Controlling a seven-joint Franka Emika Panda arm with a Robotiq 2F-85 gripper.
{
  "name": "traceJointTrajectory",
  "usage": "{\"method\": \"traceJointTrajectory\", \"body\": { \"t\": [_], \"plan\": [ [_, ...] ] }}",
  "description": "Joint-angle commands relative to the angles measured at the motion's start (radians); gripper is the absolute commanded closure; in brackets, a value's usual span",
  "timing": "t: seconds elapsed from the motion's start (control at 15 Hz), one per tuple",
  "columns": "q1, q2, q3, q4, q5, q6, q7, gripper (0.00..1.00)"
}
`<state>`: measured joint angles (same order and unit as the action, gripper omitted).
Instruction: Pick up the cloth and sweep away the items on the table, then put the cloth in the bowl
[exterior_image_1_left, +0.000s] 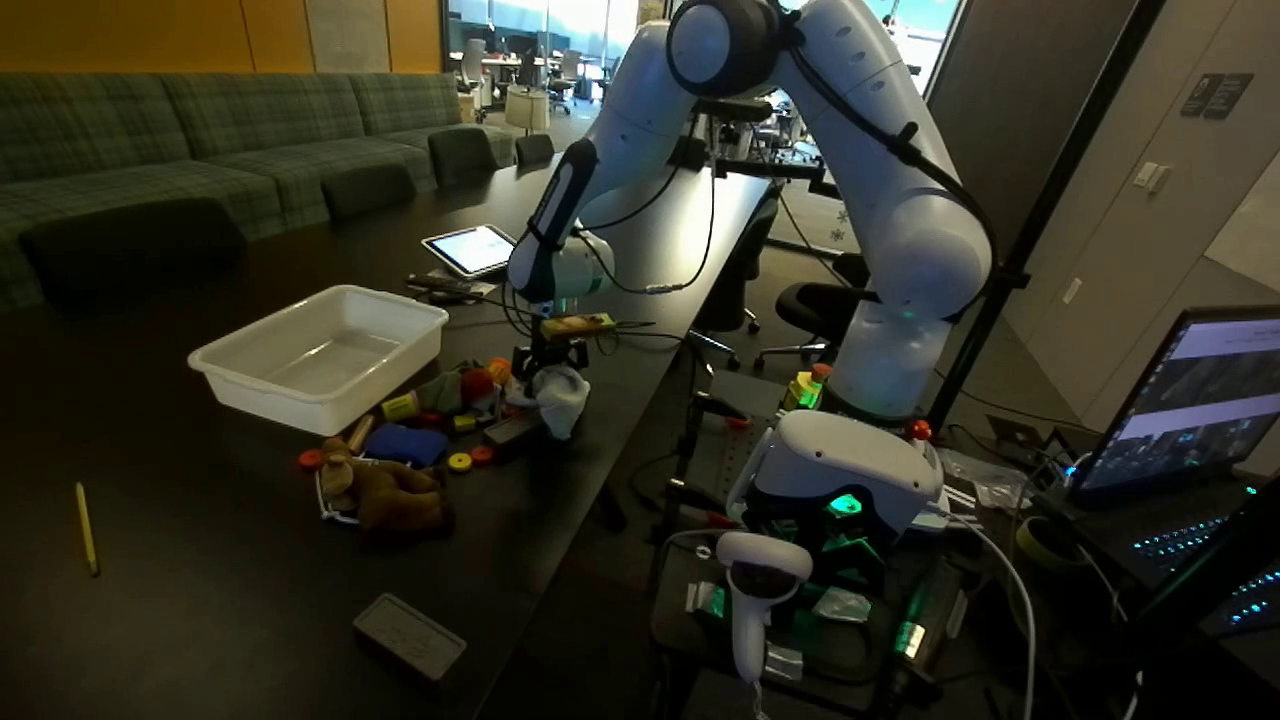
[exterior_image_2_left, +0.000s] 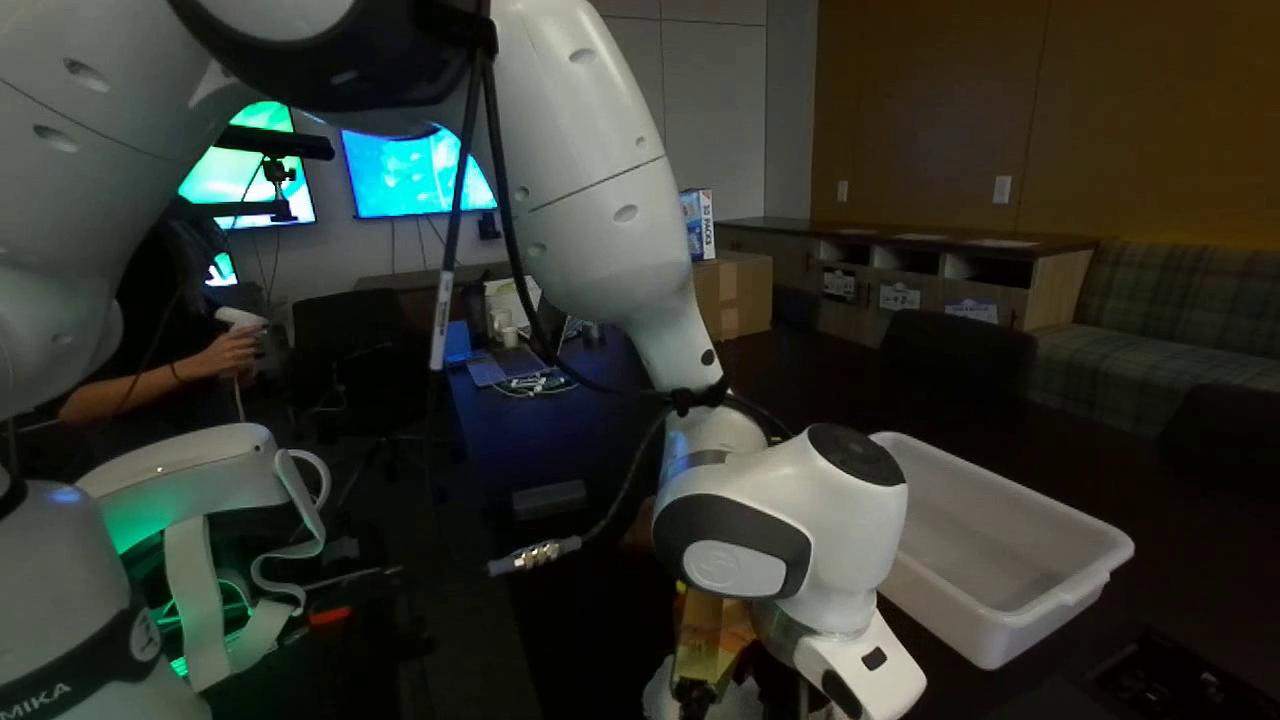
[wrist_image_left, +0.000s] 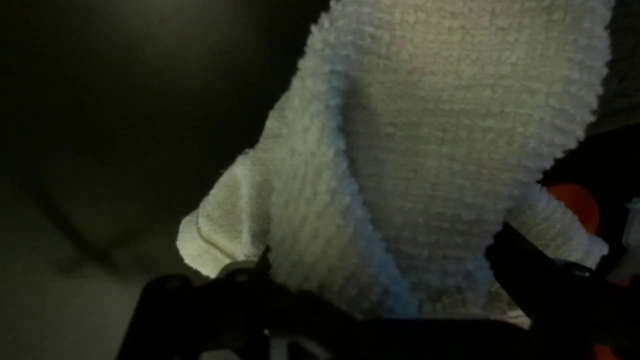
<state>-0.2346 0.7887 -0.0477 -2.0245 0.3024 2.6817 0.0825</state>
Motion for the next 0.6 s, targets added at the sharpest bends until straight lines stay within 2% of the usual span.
{"method": "traceJointTrajectory", "body": {
  "t": [0.0, 0.33, 0.4, 0.47, 0.53],
  "plan": [
    [0.016, 0.075, -0.029, 0.044, -0.015, 0.116, 0.028, 0.0],
    [0.014, 0.116, -0.059, 0.081, -0.016, 0.169, 0.071, 0.0],
    [0.014, 0.12, -0.065, 0.084, -0.017, 0.171, 0.078, 0.25],
    [0.02, 0.121, -0.077, 0.084, -0.021, 0.168, 0.09, 0.26],
    [0.025, 0.125, -0.087, 0.085, -0.024, 0.161, 0.1, 0.31]
  ]
}}
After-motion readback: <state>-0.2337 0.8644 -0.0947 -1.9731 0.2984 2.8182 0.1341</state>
